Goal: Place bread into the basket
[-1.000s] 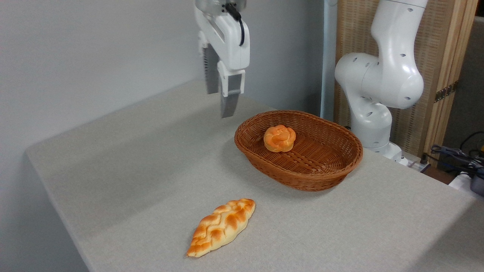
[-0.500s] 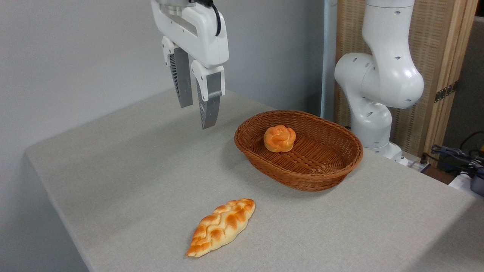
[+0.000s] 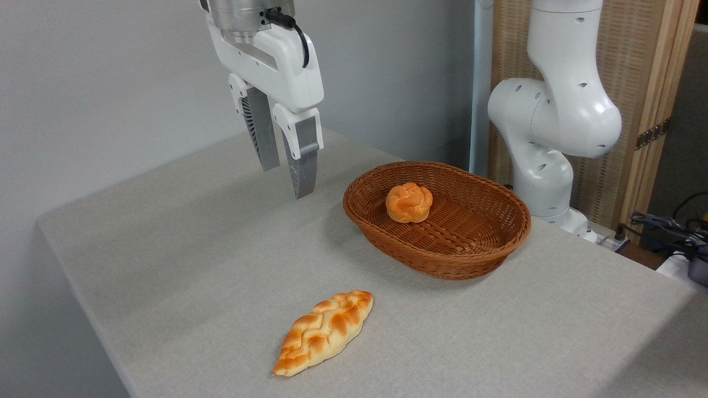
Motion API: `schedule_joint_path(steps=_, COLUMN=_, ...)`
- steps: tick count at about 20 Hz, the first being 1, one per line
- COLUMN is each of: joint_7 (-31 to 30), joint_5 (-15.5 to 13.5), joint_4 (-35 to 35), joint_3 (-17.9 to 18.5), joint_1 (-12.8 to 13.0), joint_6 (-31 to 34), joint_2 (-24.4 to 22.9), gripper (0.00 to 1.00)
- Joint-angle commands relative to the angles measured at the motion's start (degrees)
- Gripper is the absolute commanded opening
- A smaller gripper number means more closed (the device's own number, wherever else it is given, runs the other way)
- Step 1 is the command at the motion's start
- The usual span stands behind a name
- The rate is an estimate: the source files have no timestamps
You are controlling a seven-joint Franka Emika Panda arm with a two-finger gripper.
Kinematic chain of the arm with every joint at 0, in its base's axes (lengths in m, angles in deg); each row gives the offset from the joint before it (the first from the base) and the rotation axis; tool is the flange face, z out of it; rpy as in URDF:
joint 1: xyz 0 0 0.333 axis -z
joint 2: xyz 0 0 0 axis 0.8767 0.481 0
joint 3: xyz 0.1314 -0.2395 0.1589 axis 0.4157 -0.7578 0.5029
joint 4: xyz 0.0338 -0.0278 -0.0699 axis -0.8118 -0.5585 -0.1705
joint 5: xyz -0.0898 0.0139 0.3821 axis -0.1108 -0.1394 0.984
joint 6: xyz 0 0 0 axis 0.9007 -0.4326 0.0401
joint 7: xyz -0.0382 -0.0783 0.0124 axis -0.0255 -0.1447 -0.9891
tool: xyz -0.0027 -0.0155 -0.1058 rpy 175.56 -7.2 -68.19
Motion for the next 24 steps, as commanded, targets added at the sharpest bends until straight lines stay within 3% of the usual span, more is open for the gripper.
schedule_joint_path(steps=1, joint_7=-0.55, joint_5=1.15, joint_4=1.84, joint_3=-0.57, joint_1=-0.64, joint_6=1.95, joint_2=0.81, gripper=1.00)
schedule_joint_path(steps=22, joint_7=-0.72, joint_5=1.42, joint_4=4.39, joint_3=-0.65, joint_1=-0.73, joint_6=4.15, joint_2=3.00, gripper=1.00)
schedule_joint_path(steps=24, joint_7=-1.60, joint_5=2.99, joint_4=4.39, joint_3=-0.74, joint_1=-0.73, joint_6=4.06, joint_2=3.09, gripper=1.00)
